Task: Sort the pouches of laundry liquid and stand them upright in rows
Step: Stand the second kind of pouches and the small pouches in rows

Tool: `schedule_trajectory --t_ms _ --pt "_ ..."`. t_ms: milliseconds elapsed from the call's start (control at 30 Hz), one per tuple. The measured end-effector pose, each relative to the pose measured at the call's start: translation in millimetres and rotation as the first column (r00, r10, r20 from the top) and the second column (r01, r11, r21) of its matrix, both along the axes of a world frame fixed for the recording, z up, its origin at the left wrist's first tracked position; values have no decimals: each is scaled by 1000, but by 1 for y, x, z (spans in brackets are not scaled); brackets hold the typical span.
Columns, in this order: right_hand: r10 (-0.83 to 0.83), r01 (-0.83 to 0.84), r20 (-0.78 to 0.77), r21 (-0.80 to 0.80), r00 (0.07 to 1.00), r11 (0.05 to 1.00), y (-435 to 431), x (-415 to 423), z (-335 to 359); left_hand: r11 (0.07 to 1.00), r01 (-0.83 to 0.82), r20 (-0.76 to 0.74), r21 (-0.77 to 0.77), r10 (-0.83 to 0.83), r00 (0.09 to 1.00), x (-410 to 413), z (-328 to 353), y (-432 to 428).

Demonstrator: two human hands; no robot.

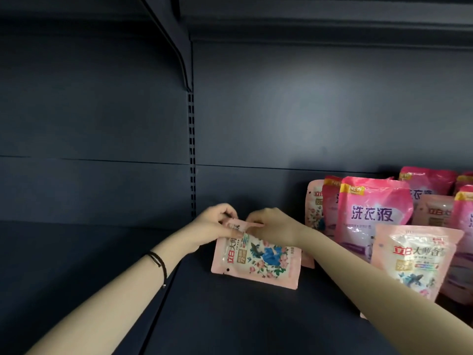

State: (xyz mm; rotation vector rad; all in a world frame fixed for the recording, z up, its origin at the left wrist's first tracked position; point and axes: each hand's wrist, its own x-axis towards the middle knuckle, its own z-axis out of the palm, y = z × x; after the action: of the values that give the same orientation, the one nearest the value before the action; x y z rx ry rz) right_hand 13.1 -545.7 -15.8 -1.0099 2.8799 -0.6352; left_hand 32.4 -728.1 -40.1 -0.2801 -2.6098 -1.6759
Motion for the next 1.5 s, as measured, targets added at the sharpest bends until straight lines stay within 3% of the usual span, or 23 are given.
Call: schedule_trajectory --t_ms 100,200,267,400,567,767,933,1233,1500 --pt "-96 87 -84 -105 992 991 1 1 1 980 -163 -135 110 177 975 9 1 -3" --pt "-223 180 -78 -369 972 912 7 7 0 918 -285 -241 274 353 904 25 -9 -7" --pt "-280 233 -4 -541 960 808 9 13 -2 908 -279 -248 313 362 898 36 -17 -3" --pt "-210 324 248 -750 946 576 4 34 -10 891 -245 -226 382 347 910 47 -23 15" --pt "-251 307 212 -838 945 451 15 62 -17 894 -221 -348 389 365 864 60 -15 37" --pt "-304 201 71 -885 950 421 62 102 -15 915 -114 -436 388 291 852 86 -4 78" --pt "-341 169 6 -877 940 451 114 128 -16 918 -77 -447 388 261 856 105 -2 132" --pt "-336 233 73 -853 939 467 215 150 -32 913 -12 -454 407 214 865 134 -18 227" --pt "-356 279 121 -855 927 437 264 156 -56 945 -133 -473 298 267 840 142 -30 274"
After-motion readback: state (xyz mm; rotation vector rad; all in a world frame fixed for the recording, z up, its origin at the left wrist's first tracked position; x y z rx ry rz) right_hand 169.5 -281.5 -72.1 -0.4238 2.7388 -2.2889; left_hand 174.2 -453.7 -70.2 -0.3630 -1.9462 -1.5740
